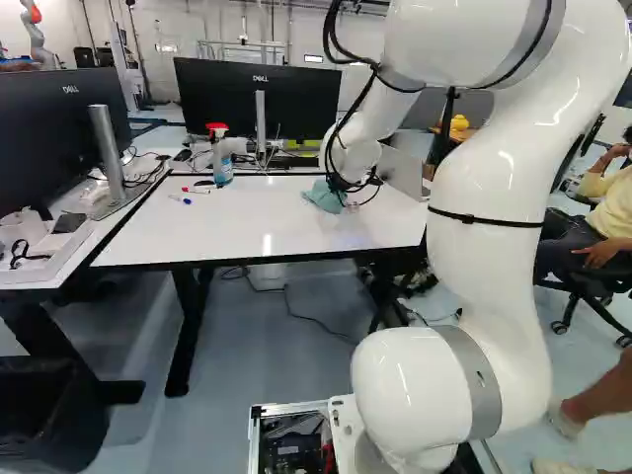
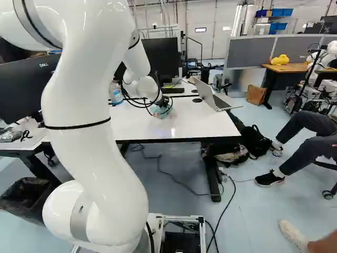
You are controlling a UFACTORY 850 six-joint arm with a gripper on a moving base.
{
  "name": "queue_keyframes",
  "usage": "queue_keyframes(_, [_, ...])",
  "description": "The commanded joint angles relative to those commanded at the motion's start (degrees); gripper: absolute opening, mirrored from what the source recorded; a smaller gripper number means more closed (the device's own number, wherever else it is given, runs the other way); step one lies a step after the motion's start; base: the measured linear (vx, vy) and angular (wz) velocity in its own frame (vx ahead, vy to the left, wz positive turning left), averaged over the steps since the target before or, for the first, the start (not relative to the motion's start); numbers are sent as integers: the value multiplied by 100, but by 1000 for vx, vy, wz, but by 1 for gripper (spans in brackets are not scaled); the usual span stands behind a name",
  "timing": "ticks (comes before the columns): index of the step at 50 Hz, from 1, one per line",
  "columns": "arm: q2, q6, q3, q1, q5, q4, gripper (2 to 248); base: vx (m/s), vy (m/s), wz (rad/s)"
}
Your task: Clean the table with the green towel
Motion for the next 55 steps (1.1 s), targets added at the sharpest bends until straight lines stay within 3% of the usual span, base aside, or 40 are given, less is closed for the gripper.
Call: queue_keyframes(55, [0, 0, 0, 0, -320, 0, 33, 0, 0, 0])
